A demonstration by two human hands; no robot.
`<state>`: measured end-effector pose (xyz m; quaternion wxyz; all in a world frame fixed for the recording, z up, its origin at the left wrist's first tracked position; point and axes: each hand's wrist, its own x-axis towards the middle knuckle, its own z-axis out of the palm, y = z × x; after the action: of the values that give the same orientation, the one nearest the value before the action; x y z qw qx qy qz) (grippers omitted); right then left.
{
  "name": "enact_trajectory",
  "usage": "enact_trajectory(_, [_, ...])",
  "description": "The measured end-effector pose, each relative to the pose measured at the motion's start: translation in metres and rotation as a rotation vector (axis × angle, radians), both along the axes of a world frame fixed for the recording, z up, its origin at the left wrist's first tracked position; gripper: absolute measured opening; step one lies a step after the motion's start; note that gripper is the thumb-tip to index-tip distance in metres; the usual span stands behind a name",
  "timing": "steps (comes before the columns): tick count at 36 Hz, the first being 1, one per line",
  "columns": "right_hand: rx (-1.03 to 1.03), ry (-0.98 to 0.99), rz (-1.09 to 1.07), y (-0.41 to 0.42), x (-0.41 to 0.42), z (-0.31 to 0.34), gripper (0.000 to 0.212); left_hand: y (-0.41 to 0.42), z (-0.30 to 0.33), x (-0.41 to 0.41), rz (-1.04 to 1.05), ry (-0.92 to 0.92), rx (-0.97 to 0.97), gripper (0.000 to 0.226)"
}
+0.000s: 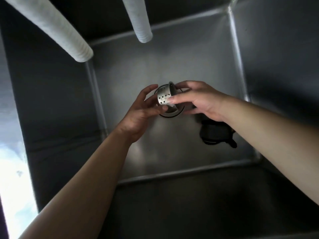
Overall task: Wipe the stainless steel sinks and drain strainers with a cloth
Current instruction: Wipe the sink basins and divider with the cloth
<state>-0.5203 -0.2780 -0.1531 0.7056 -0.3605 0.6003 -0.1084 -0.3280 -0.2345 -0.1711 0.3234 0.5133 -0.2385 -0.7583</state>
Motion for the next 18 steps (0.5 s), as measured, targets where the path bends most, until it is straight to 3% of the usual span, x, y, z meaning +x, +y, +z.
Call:
enact_trajectory(4, [-0.186,0.181,0.062,-0.003,0.010,-0.014,0.056,0.001,-0.011,0.003,0.096,-0.051,0.085,0.068])
enact_trajectory(6, [-0.324,0.371,0.167,-0.003,0.018,-0.027,0.065,0.003,-0.019,0.004,0.180,-0.261,0.126,0.062])
enact_trajectory(8, [-0.438,0.560,0.359,-0.001,0.026,-0.040,0.074,0.010,-0.030,0.010,0.159,-0.603,0.067,0.059])
enact_trajectory(10, [-0.535,0.664,0.492,0.001,0.035,-0.052,0.074,0.020,-0.041,0.021,-0.087,-0.972,-0.064,0.069])
enact_trajectory(12, [-0.593,0.706,0.543,0.002,0.044,-0.062,0.071,0.029,-0.051,0.029,-0.358,-1.199,-0.100,0.086])
enact_trajectory(18, [-0.640,0.824,0.601,0.011,0.057,-0.085,0.059,0.055,-0.063,0.032,-0.625,-1.326,0.012,0.104])
